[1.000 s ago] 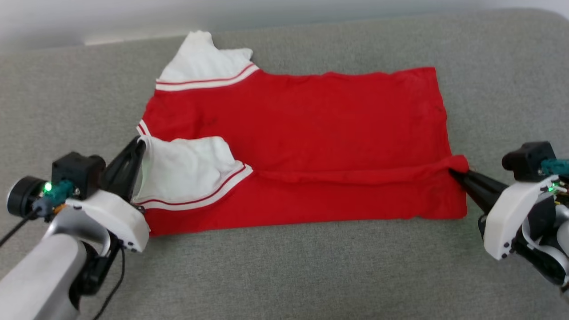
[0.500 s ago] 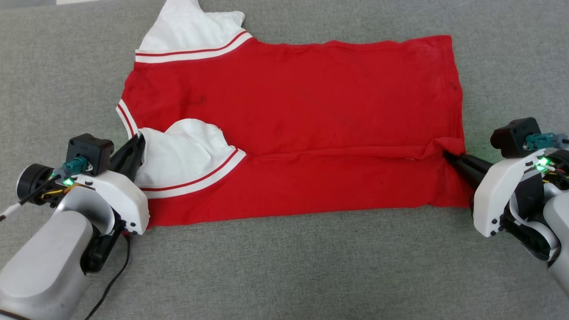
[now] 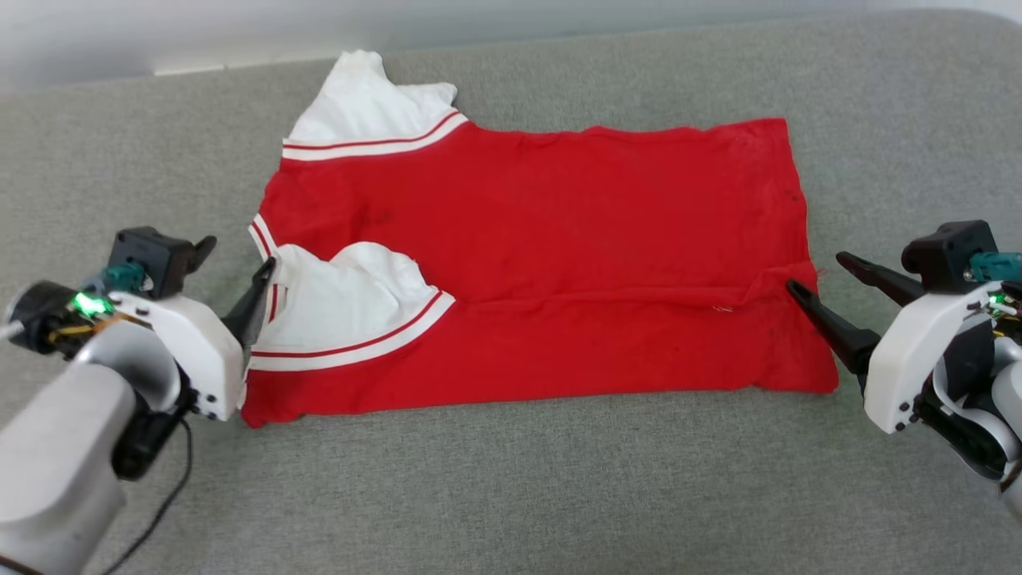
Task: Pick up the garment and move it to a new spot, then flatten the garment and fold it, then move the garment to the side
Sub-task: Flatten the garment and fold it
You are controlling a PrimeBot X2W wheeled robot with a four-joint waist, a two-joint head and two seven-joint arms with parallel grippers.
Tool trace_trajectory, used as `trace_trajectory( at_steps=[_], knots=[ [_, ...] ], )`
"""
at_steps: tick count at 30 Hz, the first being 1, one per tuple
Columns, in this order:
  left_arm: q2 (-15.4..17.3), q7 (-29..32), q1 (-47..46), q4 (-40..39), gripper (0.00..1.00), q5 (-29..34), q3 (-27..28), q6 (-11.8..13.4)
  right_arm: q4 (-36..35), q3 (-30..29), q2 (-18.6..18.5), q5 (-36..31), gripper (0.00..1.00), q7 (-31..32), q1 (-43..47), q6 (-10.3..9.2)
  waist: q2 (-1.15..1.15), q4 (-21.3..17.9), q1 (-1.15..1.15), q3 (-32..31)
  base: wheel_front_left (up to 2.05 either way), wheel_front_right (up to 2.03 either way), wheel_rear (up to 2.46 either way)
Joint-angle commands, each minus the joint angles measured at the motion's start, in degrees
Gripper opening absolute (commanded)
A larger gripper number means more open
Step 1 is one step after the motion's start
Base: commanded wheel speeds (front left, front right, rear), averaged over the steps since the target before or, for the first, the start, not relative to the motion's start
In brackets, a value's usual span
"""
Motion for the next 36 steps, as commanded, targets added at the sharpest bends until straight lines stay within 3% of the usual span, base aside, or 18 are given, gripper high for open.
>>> trace_trajectory(
  at_steps=[1,13,19,25,33,34,35,36],
  knots=[
    [0.81,0.99,-1.12,-0.85,1.0,0.3,-0.16,-0.16,-0.47,-0.18,-0.28,-0.25,1.0,0.06,0.76,-0.04,0.0,0.24,-0.01,-0.73,0.0,0.0,0.0],
    [6.44,32.72,-6.87,-10.62,1.0,-10.52,-3.23,-3.96,-4.25,-3.35,-0.11,-2.14,1.0,1.86,2.2,-0.04,0.0,0.77,-0.01,-1.55,0.0,0.0,0.0],
    [7.71,46.24,-7.94,-11.67,1.0,-16.54,-4.85,-3.58,-5.61,-2.78,0.75,-2.58,1.0,3.1,1.61,-0.04,0.0,-0.5,-0.01,-0.51,0.0,0.0,0.0],
    [8.68,52.86,-6.12,-10.34,1.0,-19.77,-6.19,-2.1,-5.25,-1.86,1.5,-1.94,1.0,3.92,0.5,-0.04,0.0,-2.27,-0.01,0.43,0.0,0.0,0.0],
    [7.88,54.5,-2.76,-6.47,1.0,-21.02,-8.11,-2.49,-3.86,-0.17,1.95,-0.89,1.0,3.54,-1.64,-0.04,0.0,-3.93,-0.01,1.33,0.0,0.0,0.0],
    [7.74,54.32,-2.59,-6.14,0.86,-20.92,-8.38,-2.69,-3.61,0.11,1.93,-0.84,1.0,3.54,-1.86,-0.04,0.0,-4.04,-0.01,1.32,0.0,0.0,0.0],
    [7.6,54.22,-2.45,-5.78,0.21,-20.82,-8.63,-2.96,-3.37,0.39,1.98,-0.65,1.0,3.55,-2.23,-0.04,0.0,-4.13,-0.01,1.25,0.0,0.0,0.0],
    [7.44,54.24,-2.32,-5.49,0.0,-20.88,-8.82,-3.13,-3.2,0.63,2.09,-0.54,1.0,3.6,-2.66,-0.04,0.0,-4.2,-0.01,1.13,0.0,0.0,0.0]
  ],
)
